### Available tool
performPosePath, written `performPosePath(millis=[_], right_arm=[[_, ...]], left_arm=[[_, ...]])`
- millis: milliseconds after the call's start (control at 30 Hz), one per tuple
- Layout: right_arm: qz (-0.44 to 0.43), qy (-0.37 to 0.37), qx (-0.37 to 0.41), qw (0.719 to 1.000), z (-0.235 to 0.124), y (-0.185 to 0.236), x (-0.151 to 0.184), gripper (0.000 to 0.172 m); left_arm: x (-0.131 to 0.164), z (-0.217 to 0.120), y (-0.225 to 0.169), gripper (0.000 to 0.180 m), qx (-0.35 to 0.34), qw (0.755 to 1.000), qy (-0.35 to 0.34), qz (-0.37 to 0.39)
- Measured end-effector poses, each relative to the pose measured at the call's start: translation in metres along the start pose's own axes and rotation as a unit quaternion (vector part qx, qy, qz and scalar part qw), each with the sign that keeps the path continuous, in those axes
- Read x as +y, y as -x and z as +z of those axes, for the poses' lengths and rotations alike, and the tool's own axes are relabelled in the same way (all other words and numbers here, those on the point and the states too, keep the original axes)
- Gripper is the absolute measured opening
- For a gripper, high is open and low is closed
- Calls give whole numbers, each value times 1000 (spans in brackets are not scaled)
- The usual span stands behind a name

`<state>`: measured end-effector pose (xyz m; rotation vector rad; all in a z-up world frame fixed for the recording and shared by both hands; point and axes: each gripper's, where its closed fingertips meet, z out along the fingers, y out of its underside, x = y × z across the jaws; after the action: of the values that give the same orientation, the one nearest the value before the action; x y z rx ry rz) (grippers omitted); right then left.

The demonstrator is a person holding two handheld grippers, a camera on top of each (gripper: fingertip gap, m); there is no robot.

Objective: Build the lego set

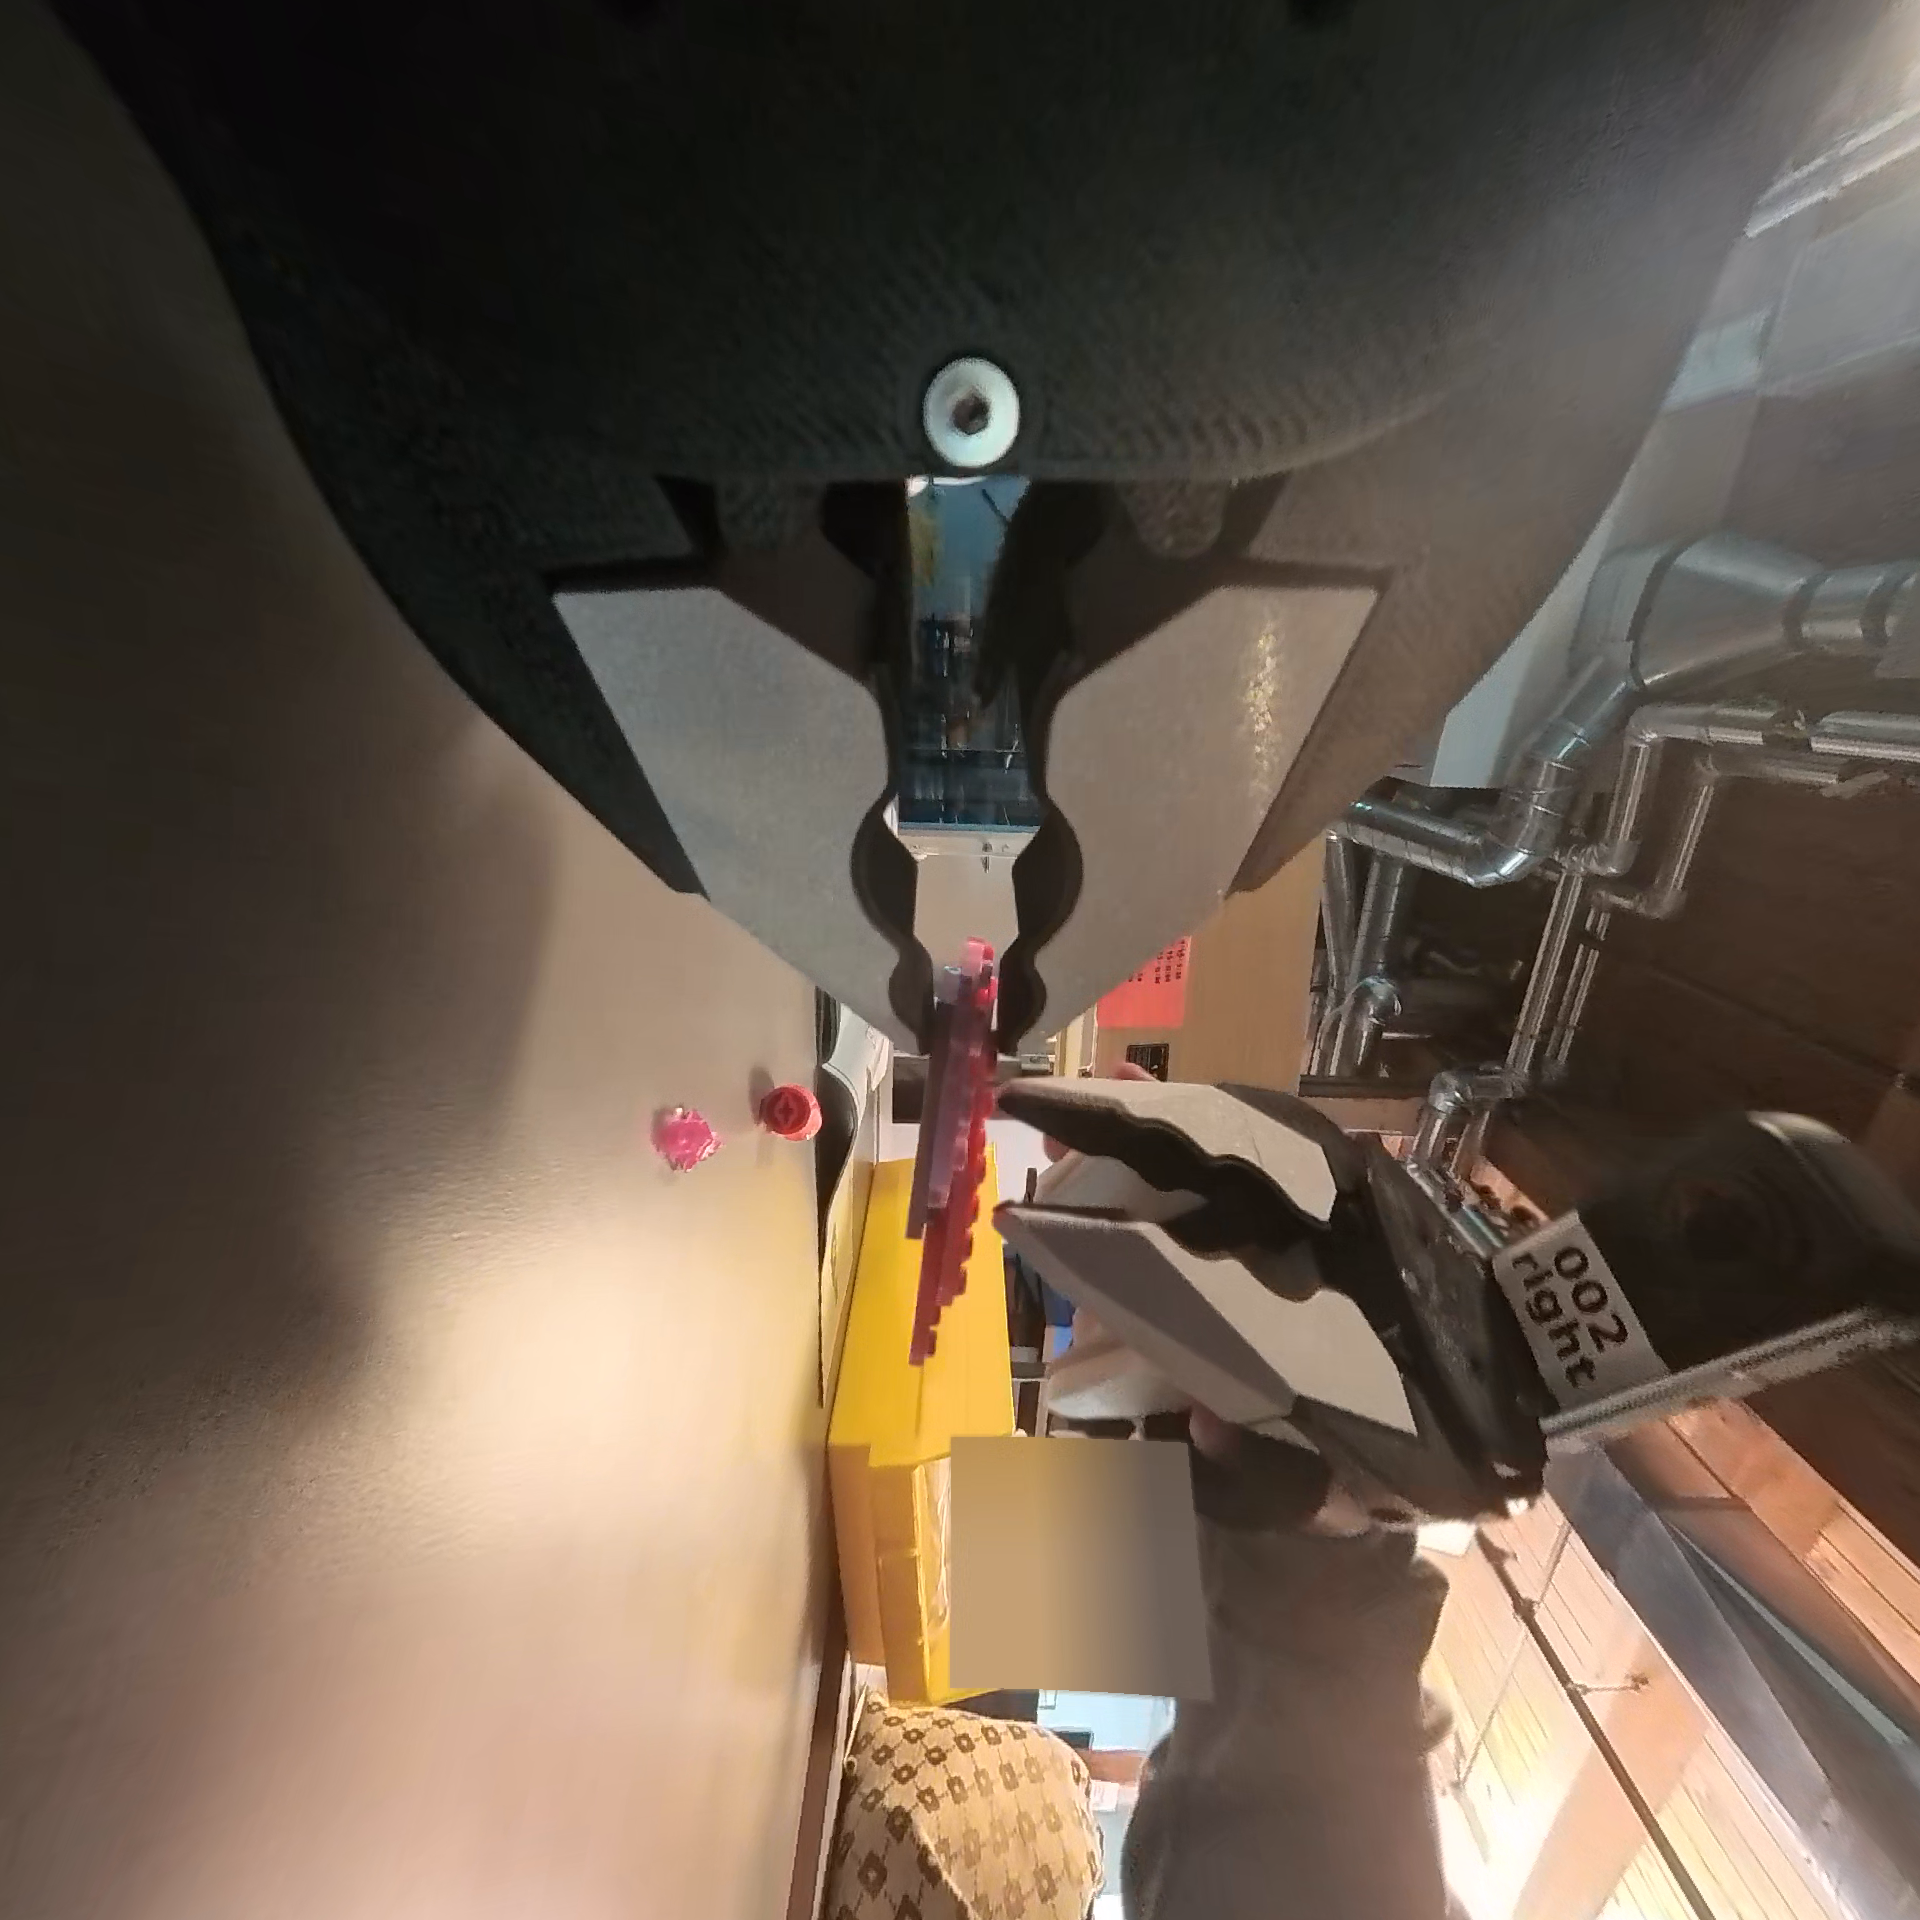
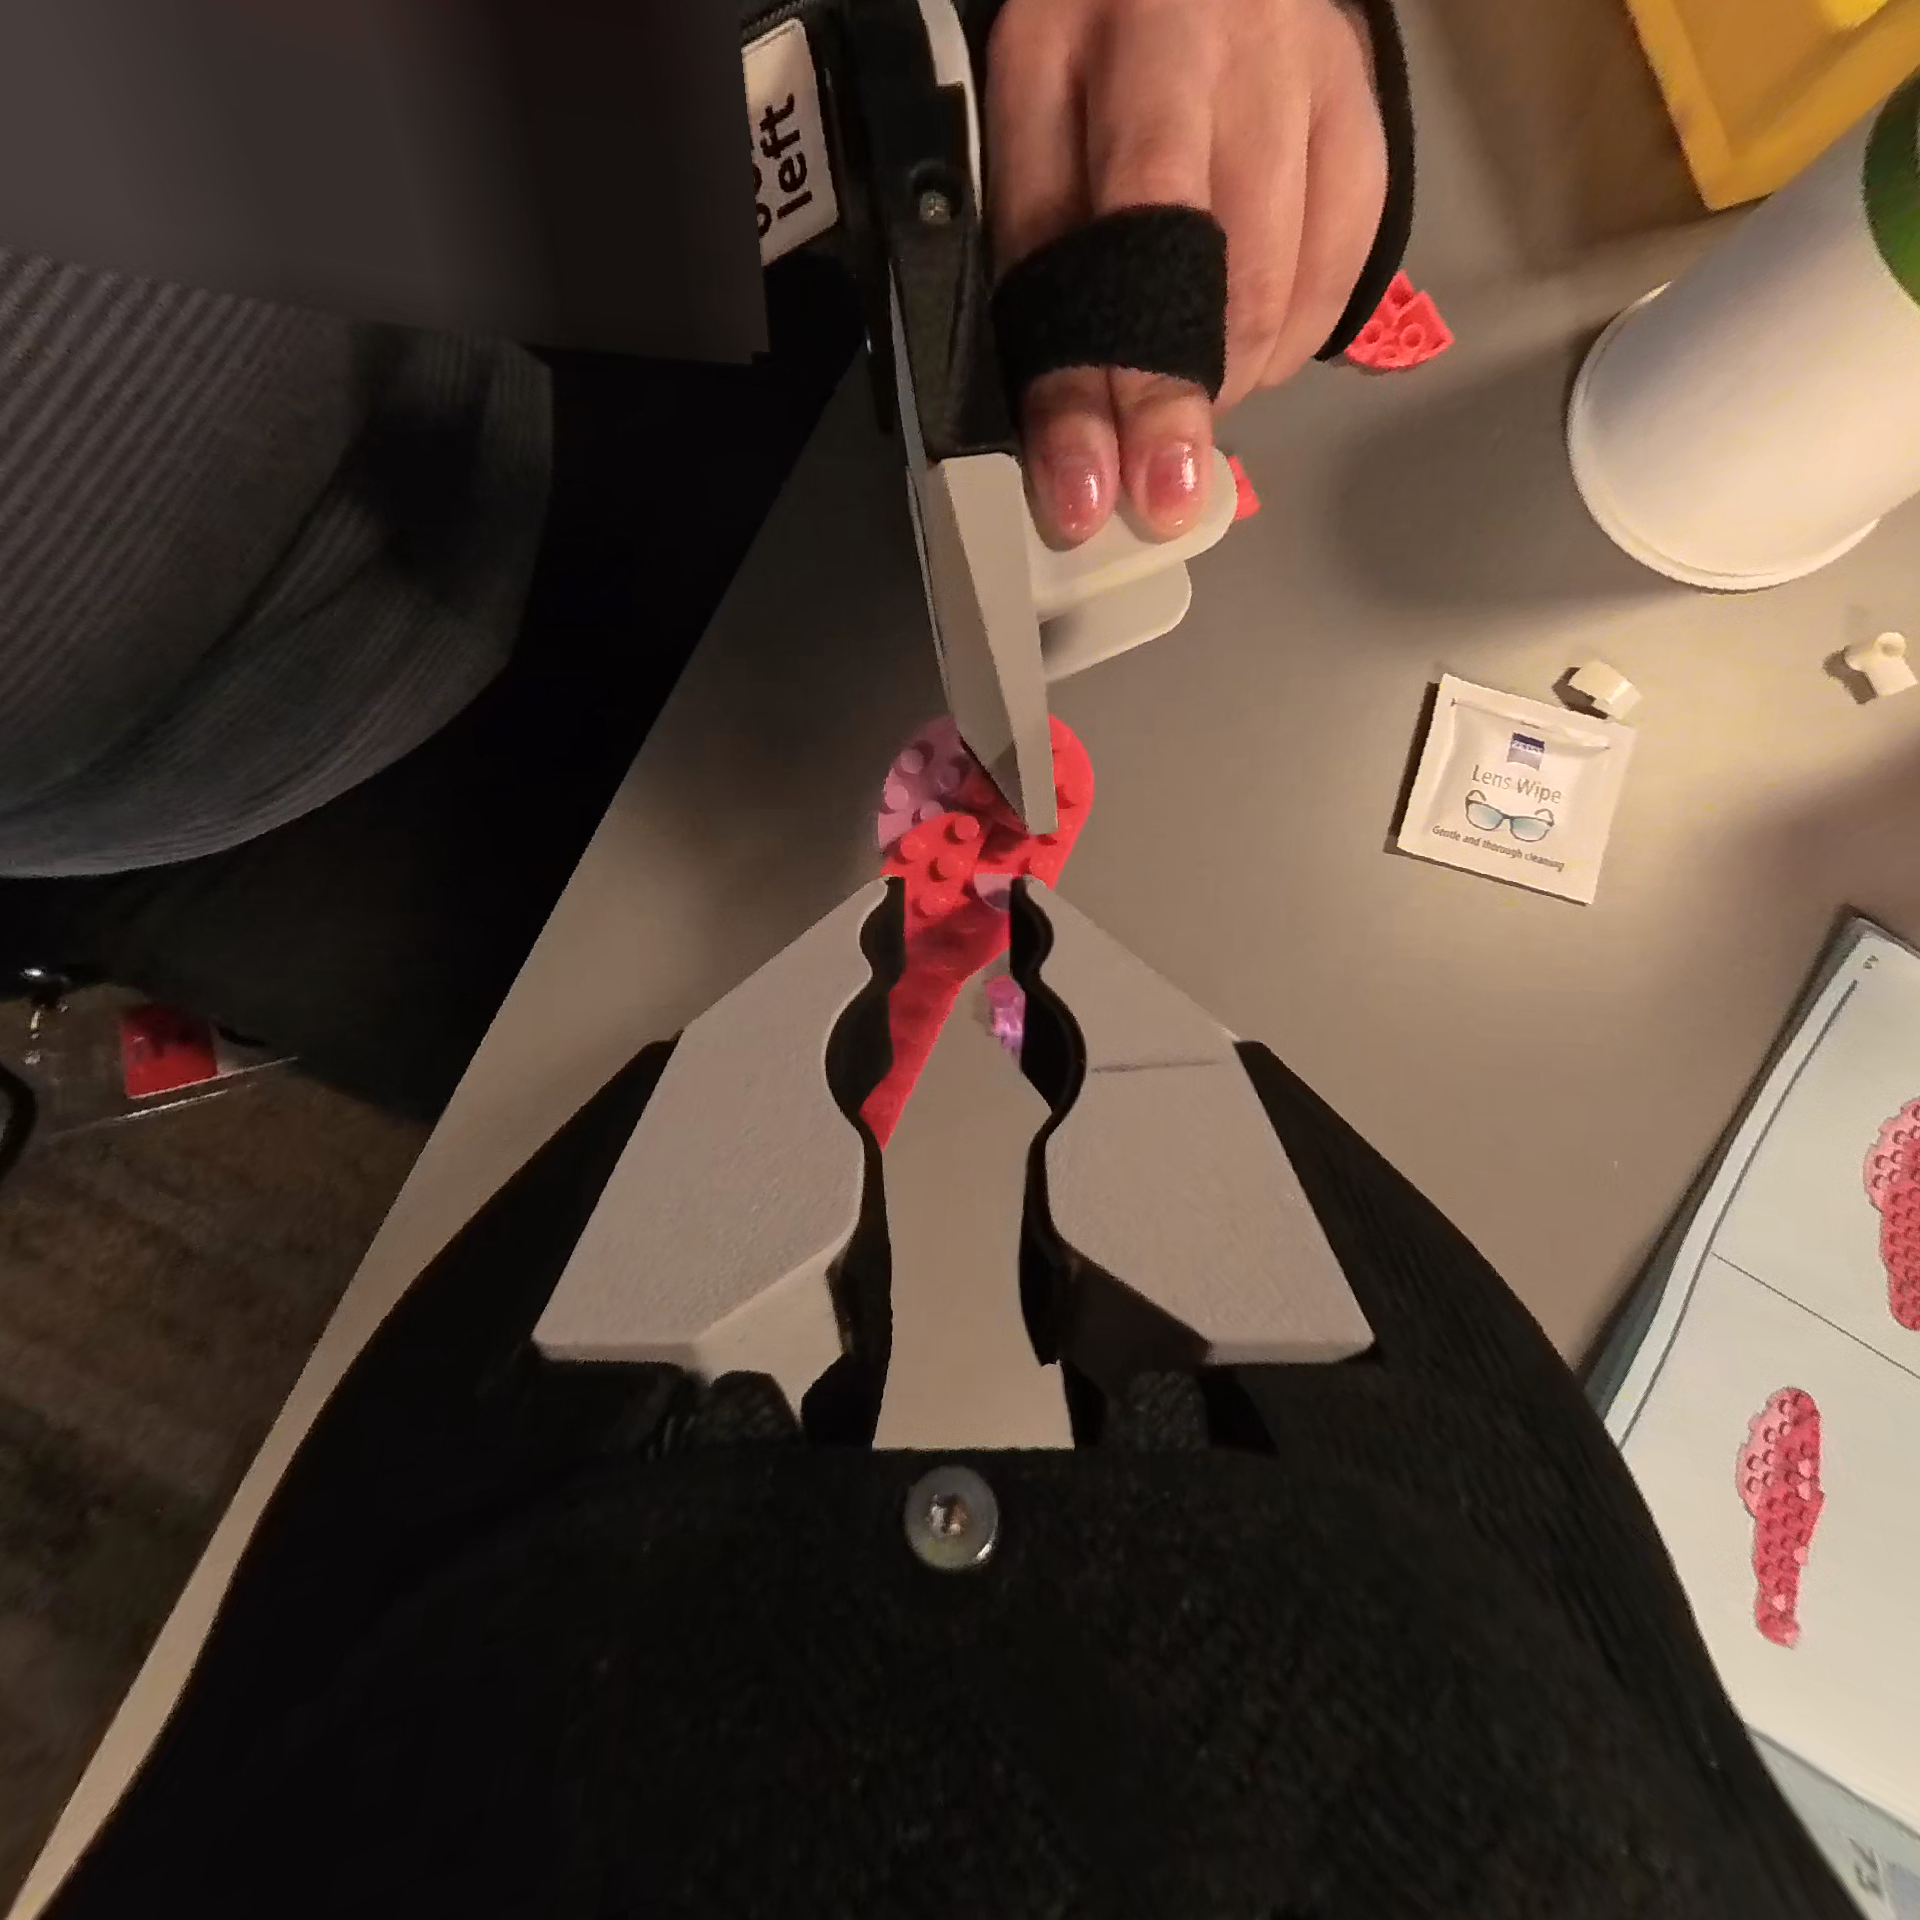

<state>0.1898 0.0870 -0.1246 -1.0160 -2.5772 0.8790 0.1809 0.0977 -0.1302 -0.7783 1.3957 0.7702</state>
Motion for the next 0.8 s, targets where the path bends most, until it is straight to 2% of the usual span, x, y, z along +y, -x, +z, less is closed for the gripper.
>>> performPosePath(millis=[133,267,400,533,633,800], right_arm=[[5,-20,47,999,-7,-4,-2,29],[-8,-19,144,989,-12,-5,-2,46],[-34,9,268,963,-2,-12,2,66],[-67,31,368,927,6,-20,3,70],[-74,53,385,919,13,-21,7,72],[-14,6,335,942,17,-21,5,76]], left_arm=[[4,1,0,11,0,1000,10,-3],[16,5,3,12,-9,999,43,-7],[24,7,4,11,-14,997,70,-8],[31,8,5,11,-16,996,89,-13],[31,8,5,11,-16,996,91,-13],[28,8,2,11,-13,996,83,1]])
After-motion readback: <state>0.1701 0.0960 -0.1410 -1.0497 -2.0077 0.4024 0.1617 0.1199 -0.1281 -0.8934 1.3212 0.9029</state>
